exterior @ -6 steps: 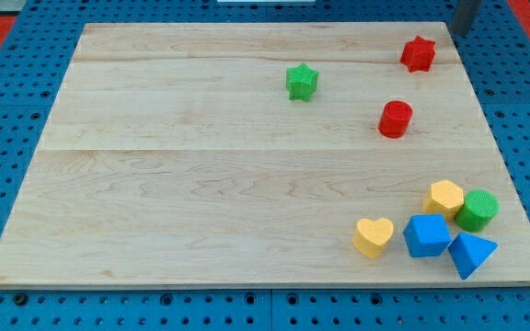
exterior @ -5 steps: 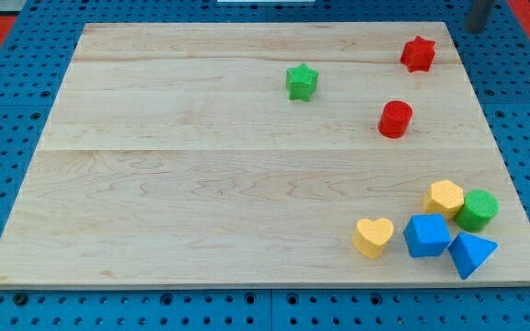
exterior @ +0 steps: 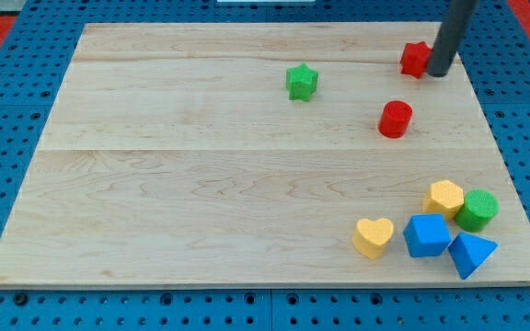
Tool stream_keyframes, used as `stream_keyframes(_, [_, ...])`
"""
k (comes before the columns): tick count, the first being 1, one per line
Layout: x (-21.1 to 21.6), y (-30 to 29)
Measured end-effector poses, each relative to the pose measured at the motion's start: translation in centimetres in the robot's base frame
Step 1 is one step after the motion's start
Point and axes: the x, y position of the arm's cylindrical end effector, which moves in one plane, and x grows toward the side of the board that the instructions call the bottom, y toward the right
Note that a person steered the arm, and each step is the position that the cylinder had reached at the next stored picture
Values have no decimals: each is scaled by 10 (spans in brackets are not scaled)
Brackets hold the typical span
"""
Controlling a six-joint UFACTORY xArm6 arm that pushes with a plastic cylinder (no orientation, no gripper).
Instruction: Move red star towards the red circle
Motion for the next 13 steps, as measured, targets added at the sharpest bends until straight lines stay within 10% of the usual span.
stream_keyframes(2, [-78, 1])
stream_keyframes(5, [17, -22])
stream_keyframes(8, [-106, 31])
stream_keyframes(10, [-106, -80])
stream_keyframes(13, [-106, -51])
